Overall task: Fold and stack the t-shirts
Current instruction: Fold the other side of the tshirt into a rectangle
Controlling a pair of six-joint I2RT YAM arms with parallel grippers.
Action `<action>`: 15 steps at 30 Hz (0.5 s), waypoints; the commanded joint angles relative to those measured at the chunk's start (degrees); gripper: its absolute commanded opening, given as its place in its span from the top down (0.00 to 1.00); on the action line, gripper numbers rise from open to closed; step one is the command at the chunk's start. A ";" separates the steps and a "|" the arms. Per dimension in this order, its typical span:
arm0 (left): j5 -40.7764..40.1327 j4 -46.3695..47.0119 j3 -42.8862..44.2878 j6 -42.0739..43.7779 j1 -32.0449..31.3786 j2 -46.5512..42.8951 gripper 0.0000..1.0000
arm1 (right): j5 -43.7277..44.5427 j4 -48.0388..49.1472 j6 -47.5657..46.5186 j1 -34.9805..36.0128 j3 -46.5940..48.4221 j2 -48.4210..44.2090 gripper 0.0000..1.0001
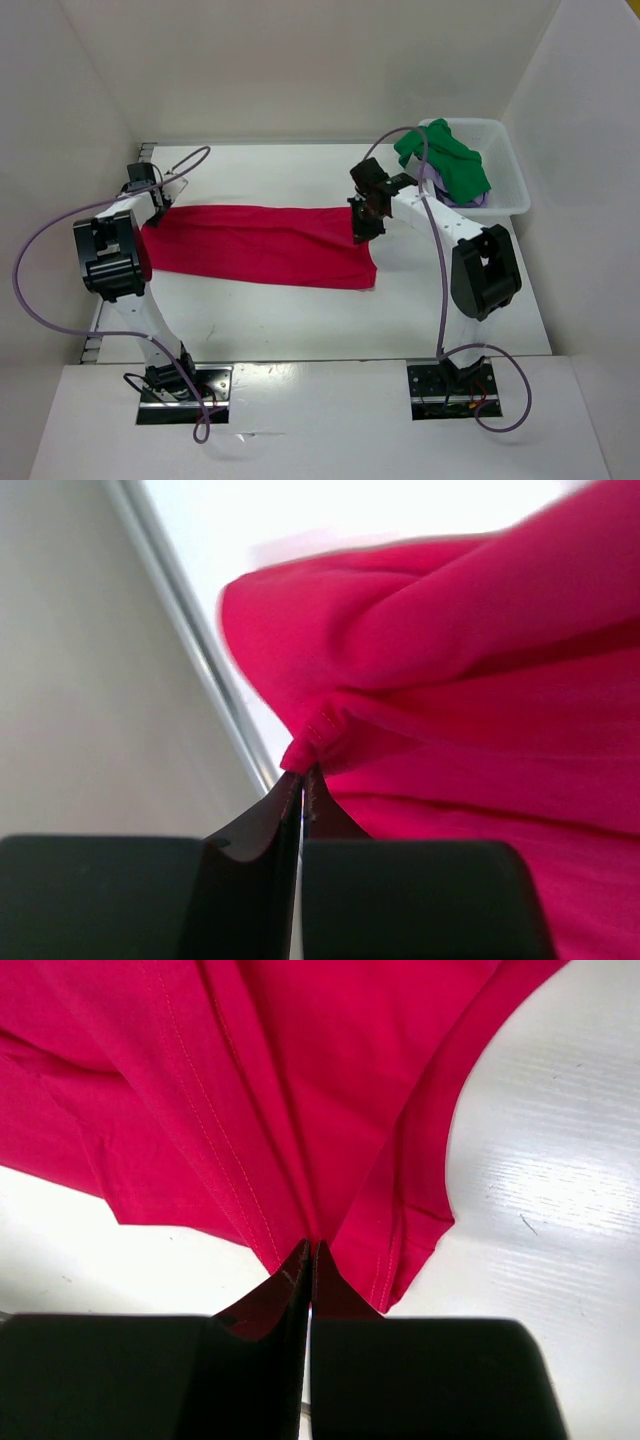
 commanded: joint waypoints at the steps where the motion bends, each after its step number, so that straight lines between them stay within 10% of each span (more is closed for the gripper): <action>1: -0.32 1.22 -1.02 2.24 -0.62 -1.20 1.00 | -0.78 -1.46 -0.22 0.60 -0.70 -3.07 1.00; 15: -0.76 -3.27 -0.39 6.81 -0.62 0.46 1.00 | -3.68 -4.19 -0.22 1.65 -2.19 -6.50 1.00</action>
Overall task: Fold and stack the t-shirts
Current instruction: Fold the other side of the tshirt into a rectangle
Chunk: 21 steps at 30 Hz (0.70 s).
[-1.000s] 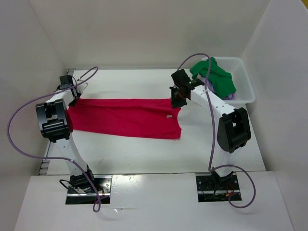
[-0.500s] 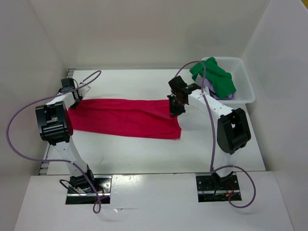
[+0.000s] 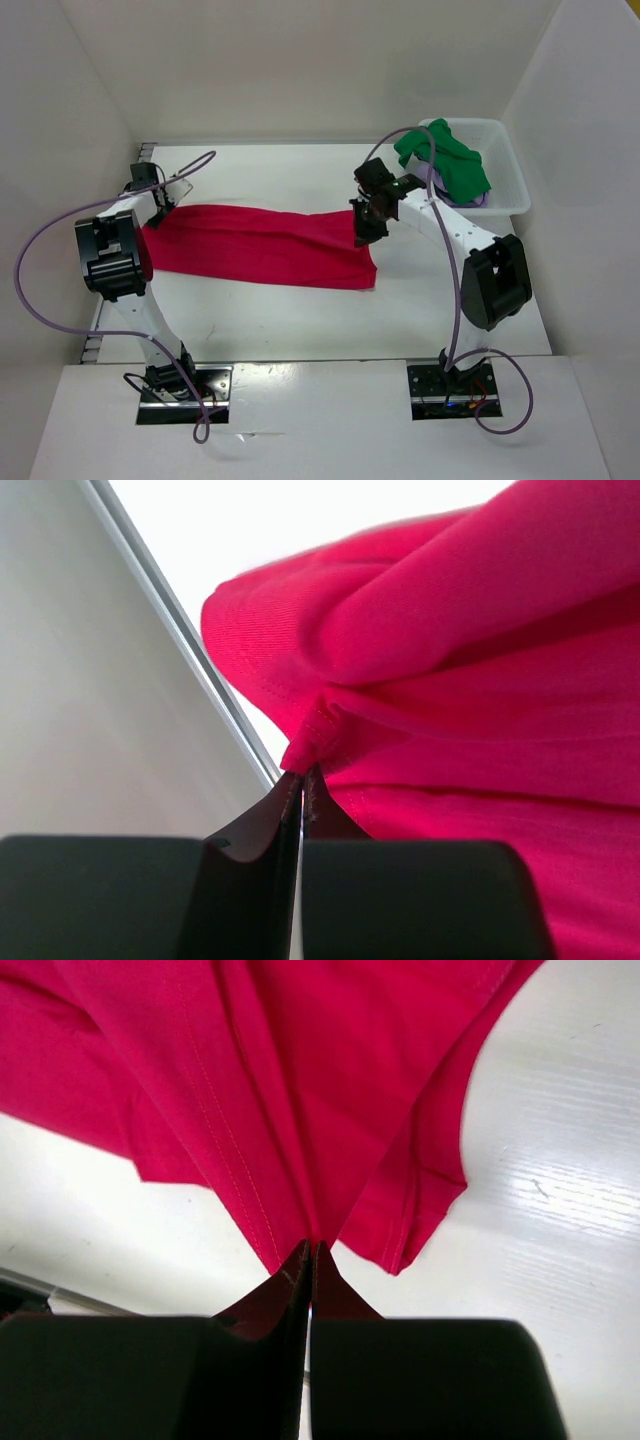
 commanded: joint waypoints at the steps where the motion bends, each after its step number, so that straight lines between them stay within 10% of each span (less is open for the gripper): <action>1: -1.26 -0.77 -0.77 2.02 0.08 0.36 1.00 | -1.58 -1.52 0.32 1.48 -2.71 -2.96 1.00; 7: -1.26 -1.39 -2.79 2.02 0.08 2.12 1.00 | -3.25 0.76 0.85 2.01 -6.14 -2.43 1.00; 14: -1.26 -5.07 -1.04 -1.65 2.09 1.59 0.74 | -5.27 2.34 0.33 2.01 -6.15 -0.76 1.00; 21: -0.37 -5.70 0.46 -5.36 4.91 -1.12 0.90 | -2.20 1.73 -0.73 2.01 -6.68 -1.72 1.00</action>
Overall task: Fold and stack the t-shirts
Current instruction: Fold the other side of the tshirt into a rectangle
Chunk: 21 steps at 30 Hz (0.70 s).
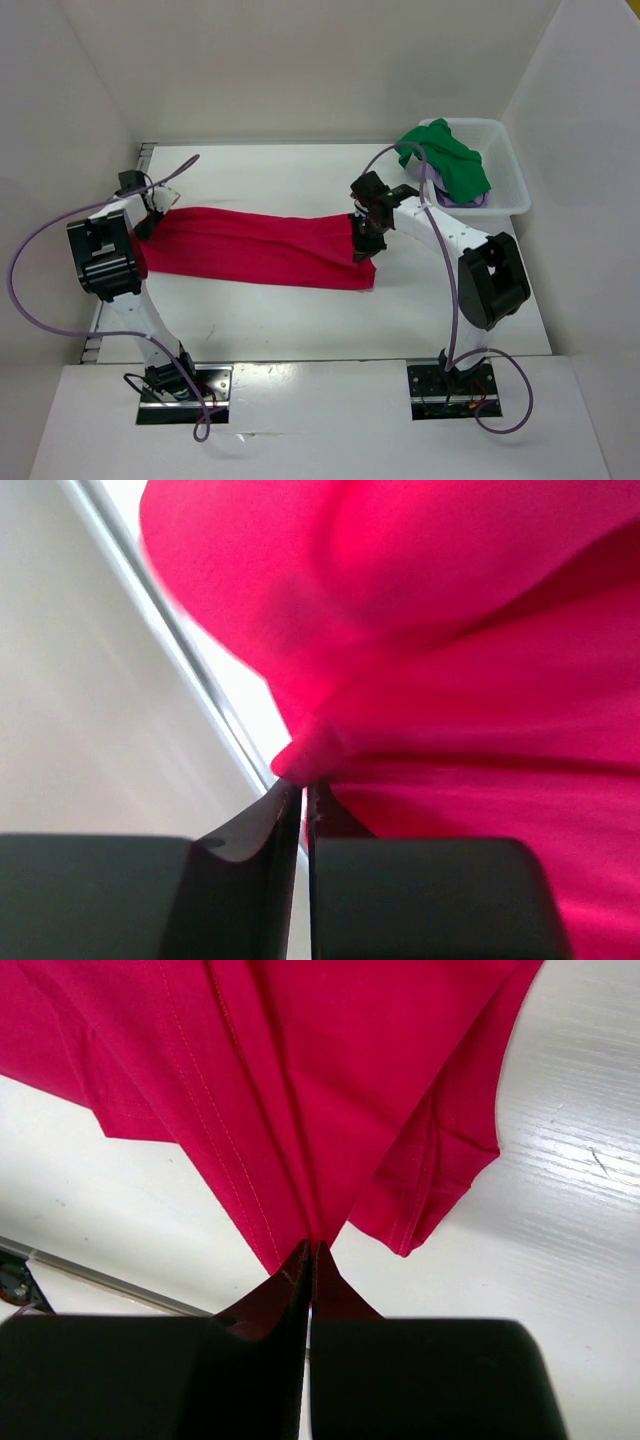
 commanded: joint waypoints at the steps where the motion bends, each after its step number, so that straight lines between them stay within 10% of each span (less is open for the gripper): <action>1: -0.51 -1.15 1.27 -2.10 1.15 -2.33 0.90 | 1.52 0.94 -0.77 -0.42 -0.58 -1.05 1.00; 7: 5.18 -7.47 7.85 -7.98 1.68 -2.33 0.61 | -0.32 0.41 -2.53 -1.66 -0.58 -1.58 1.00; 21: 13.72 -18.20 12.44 -8.35 2.21 0.57 0.39 | -1.46 0.41 -3.59 -3.33 0.56 0.00 1.00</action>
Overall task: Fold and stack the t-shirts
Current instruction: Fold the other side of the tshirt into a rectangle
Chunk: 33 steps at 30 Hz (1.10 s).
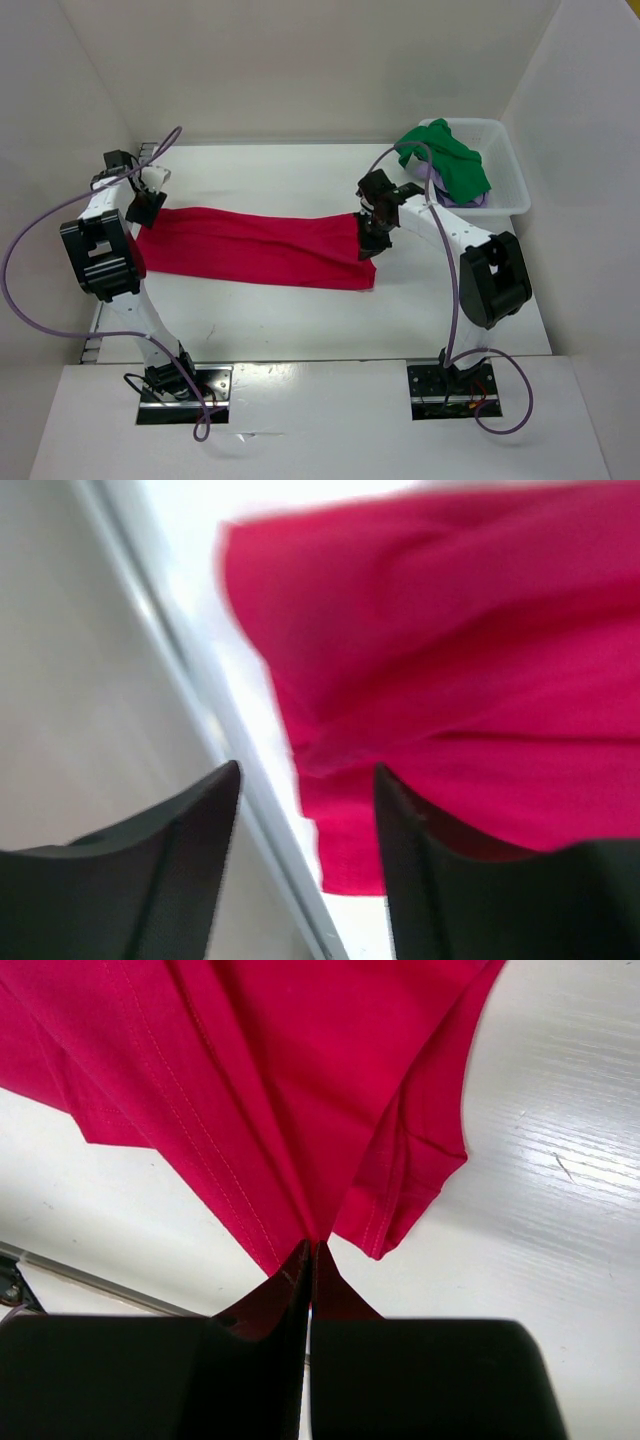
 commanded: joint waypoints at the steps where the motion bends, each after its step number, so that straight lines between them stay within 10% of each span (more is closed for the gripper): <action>1: 3.75 -4.25 -1.12 2.19 -0.24 0.37 0.35 | -0.77 0.39 -1.09 -0.57 1.02 0.00 1.00; 12: -3.97 4.61 -4.90 2.81 -1.83 2.13 0.35 | -1.30 0.39 -1.09 -1.09 1.55 0.53 1.00; 20: -7.58 7.34 -3.76 2.81 -3.50 3.10 0.96 | 0.80 -0.92 -1.09 -1.10 3.74 0.53 1.00; 33: -13.82 25.26 1.78 3.15 -8.76 0.63 1.00 | 7.23 -3.56 -0.57 -5.14 14.21 -1.75 1.00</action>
